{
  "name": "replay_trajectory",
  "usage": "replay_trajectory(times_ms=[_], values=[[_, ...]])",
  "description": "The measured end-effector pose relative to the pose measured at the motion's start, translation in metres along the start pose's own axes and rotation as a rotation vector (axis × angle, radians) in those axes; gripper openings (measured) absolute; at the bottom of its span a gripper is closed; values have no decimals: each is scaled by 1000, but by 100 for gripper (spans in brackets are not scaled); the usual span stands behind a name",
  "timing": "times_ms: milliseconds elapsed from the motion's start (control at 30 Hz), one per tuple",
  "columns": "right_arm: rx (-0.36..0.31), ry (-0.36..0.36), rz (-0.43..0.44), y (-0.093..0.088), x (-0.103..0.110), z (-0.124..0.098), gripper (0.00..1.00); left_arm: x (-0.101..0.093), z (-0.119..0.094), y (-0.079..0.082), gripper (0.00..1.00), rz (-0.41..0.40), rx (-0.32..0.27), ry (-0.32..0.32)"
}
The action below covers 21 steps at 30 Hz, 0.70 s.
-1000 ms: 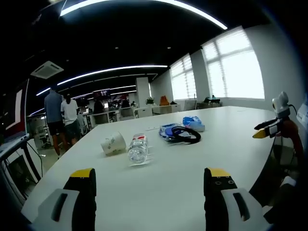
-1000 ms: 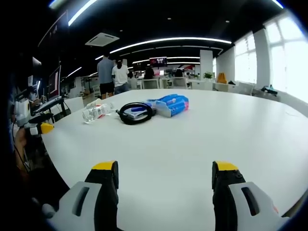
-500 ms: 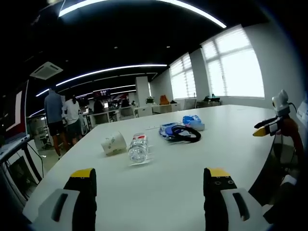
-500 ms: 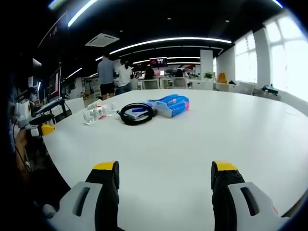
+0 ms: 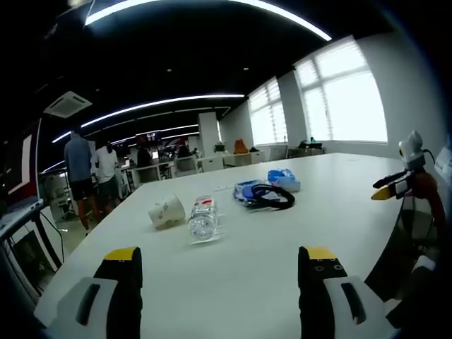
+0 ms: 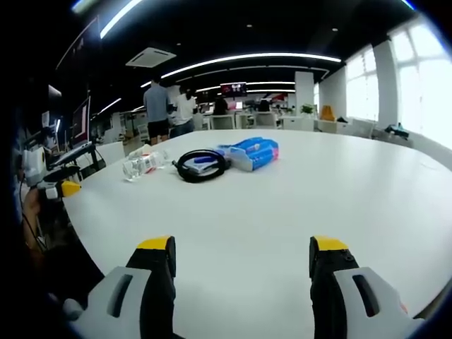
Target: Arrange the tabletop items into an orderly group along one side of the table until the central work area is clear of visible clutter.
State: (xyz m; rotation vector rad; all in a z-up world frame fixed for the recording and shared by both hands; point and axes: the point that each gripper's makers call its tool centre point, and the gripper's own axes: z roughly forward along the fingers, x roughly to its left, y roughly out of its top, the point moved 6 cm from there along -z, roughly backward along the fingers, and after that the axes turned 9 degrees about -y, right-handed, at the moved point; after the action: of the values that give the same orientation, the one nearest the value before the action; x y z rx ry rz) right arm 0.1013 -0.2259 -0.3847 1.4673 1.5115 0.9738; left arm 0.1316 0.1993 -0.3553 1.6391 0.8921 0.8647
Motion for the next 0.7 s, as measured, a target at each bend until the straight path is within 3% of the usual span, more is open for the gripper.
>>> replay_trajectory(times_ms=[133,267,433,700], values=[[-3,-4,0,1,0,-1,74,0,1,-1,91,-9,4,-3],[15,-4,-16,-2,0,0,73,0,2,-4,89,19,47,2],[13,1,-5,-2,0,0,73,0,1,1,88,-15,-4,-10],[7,-6,11,-2,-3,0,73,-1,1,1,88,-18,-4,-7]])
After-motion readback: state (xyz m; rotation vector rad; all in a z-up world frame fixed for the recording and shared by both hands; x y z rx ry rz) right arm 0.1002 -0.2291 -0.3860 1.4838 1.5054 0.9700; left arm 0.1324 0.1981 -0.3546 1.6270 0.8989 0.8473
